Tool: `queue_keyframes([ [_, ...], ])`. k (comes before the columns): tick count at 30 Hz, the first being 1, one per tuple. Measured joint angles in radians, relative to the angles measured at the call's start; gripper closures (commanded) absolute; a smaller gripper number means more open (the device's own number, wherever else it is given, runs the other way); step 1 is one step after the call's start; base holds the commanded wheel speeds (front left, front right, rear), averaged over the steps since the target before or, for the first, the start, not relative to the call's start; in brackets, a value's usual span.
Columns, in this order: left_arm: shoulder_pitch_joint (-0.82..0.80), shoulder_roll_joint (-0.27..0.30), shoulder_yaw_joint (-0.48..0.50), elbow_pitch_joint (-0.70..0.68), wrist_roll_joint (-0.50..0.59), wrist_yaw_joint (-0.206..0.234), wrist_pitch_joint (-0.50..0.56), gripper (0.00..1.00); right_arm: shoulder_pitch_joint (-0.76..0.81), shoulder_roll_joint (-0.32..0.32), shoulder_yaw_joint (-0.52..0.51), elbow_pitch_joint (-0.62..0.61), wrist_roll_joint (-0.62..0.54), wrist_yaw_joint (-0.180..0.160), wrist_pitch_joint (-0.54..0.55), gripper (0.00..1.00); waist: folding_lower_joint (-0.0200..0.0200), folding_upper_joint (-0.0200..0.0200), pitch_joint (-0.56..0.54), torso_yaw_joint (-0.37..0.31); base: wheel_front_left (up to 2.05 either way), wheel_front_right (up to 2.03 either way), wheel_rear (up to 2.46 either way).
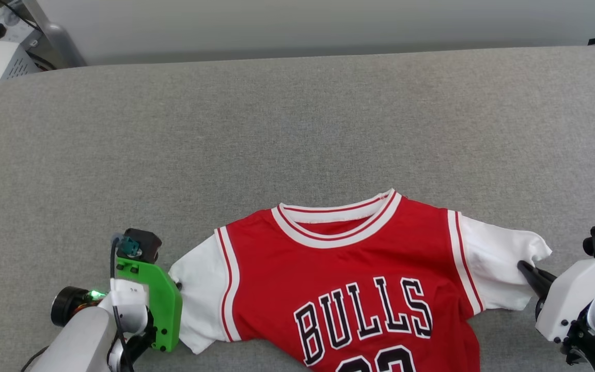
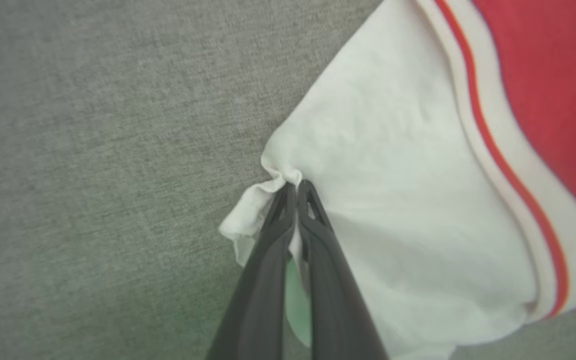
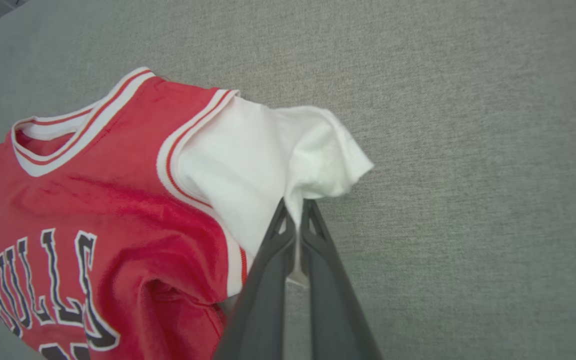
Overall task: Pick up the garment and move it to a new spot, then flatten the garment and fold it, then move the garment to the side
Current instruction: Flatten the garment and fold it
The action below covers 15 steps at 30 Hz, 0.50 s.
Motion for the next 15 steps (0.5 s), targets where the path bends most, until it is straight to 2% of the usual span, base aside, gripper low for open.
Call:
queue_keyframes([
  [7, -0.021, -0.022, 0.022, -0.034, 0.064, 0.034, -0.201, 1.00, -0.020, -0.006, -0.038, 0.006, -0.092, 0.000, -0.022, 1.00, 0.0000, 0.0000, -0.052, 0.025, 0.00, 0.00, 0.00],
  [10, -0.079, -0.028, 0.047, -0.043, 0.078, 0.056, -0.267, 1.00, -0.089, -0.017, -0.037, 0.030, -0.128, 0.000, -0.045, 1.00, 0.0000, 0.0000, -0.069, 0.035, 0.00, 0.00, 0.00],
  [15, -0.221, -0.041, 0.074, -0.015, 0.098, 0.063, -0.332, 1.00, -0.252, -0.043, -0.012, 0.101, -0.167, 0.000, -0.091, 1.00, 0.0000, -0.0001, -0.070, 0.036, 0.00, 0.00, 0.00],
])
